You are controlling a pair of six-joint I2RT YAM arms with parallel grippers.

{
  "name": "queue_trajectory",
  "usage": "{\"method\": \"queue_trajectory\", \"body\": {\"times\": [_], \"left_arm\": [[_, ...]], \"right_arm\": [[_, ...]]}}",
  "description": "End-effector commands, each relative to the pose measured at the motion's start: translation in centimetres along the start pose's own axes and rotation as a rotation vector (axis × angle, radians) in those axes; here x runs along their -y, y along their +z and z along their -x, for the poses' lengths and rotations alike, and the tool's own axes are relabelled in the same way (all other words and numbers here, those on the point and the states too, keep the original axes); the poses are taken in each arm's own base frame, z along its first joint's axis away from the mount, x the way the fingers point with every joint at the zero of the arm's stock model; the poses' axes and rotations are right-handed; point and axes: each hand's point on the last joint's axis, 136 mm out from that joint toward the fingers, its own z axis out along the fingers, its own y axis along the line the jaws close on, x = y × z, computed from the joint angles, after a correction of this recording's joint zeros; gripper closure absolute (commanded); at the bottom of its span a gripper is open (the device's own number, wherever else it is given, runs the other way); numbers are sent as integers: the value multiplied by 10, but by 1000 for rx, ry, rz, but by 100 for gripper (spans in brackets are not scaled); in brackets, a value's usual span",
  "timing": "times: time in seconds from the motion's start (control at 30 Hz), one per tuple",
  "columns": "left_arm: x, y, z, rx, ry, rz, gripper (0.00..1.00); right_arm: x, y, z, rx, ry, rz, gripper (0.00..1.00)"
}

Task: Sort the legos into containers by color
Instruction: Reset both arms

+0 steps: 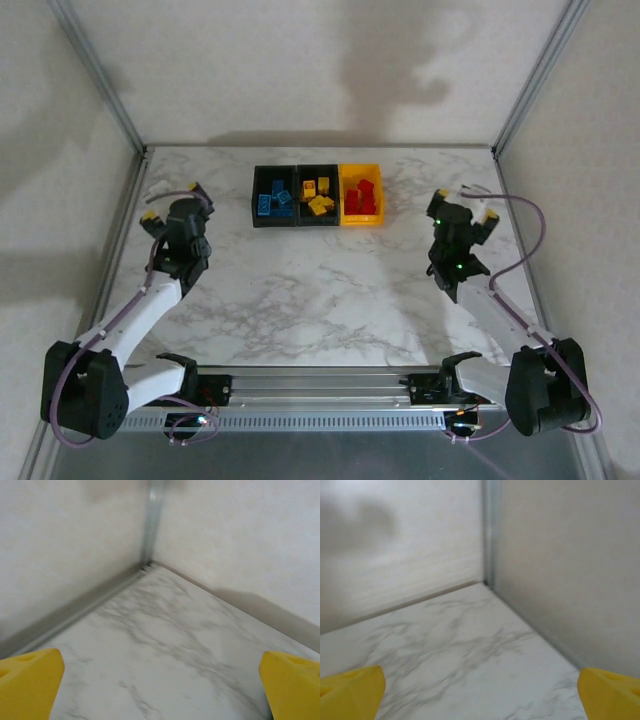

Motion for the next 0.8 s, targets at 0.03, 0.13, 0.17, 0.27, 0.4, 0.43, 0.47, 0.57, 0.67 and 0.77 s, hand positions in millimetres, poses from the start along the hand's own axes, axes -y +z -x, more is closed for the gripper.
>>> {"method": "queue_trajectory", "body": {"times": [0.03,0.13,0.17,0.27,0.4,0.43,0.47,0.57,0.67,0.77], "left_arm": [[-37,-4,-5,126,-15,69,0],[-50,-9,-31,151,-45,44,0],[-55,-9,-37,157,-46,48,1],[-62,-10,-47,181,-56,59,0],[-44,-2,-65,158,3,-27,0],[-44,-1,-69,159,-3,-38,0],[-43,-3,-69,173,-31,-60,0],[-42,-1,-80,163,-11,-67,0],[-28,1,-89,155,30,-136,0],[-8,9,-98,111,94,-195,0]], "right_arm": [[41,-3,2,120,29,-133,1],[52,-4,-18,130,29,-148,1],[53,-4,-23,131,30,-138,1],[53,-4,-41,135,14,-113,1],[51,-2,-60,128,-19,-69,1],[48,-2,-65,125,-30,-47,1],[47,-2,-66,136,-27,-31,1],[38,-1,-76,133,-41,53,1],[37,2,-85,133,-28,61,1],[21,-1,-89,139,2,176,1]]}}
